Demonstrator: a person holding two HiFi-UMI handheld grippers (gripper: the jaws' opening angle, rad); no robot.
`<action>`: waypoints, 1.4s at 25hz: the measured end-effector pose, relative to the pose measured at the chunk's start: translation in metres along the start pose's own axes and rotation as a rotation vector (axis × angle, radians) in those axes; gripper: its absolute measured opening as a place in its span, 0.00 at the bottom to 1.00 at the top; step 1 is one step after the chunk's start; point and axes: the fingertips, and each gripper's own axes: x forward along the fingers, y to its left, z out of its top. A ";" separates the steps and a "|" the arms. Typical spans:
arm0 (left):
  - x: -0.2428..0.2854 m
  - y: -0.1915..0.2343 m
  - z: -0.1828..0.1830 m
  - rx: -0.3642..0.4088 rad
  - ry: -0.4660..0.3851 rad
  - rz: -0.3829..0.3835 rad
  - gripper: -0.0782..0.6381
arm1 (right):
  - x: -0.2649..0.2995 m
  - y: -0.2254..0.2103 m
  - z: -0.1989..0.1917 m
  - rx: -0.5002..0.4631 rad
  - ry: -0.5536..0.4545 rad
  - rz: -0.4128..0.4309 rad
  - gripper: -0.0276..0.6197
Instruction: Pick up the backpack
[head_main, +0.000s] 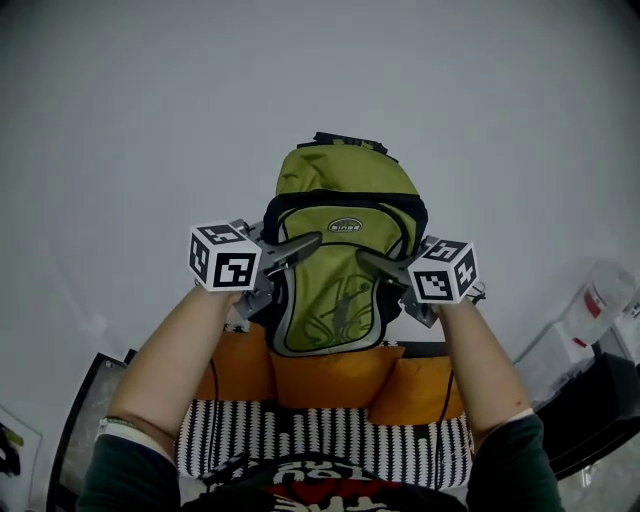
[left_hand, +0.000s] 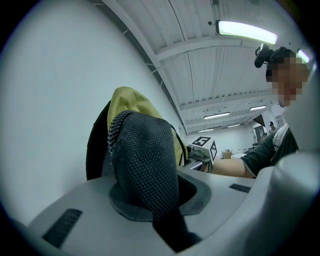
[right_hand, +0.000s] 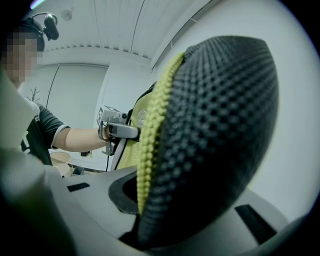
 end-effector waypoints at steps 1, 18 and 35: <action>-0.001 0.000 0.001 0.003 -0.003 0.001 0.22 | 0.000 0.001 0.001 -0.003 -0.001 -0.001 0.16; -0.002 -0.005 0.011 0.018 -0.040 -0.005 0.22 | -0.005 0.004 0.010 -0.047 -0.002 -0.010 0.16; -0.001 -0.002 0.008 0.005 -0.046 -0.005 0.21 | -0.003 0.002 0.007 -0.063 0.003 -0.012 0.16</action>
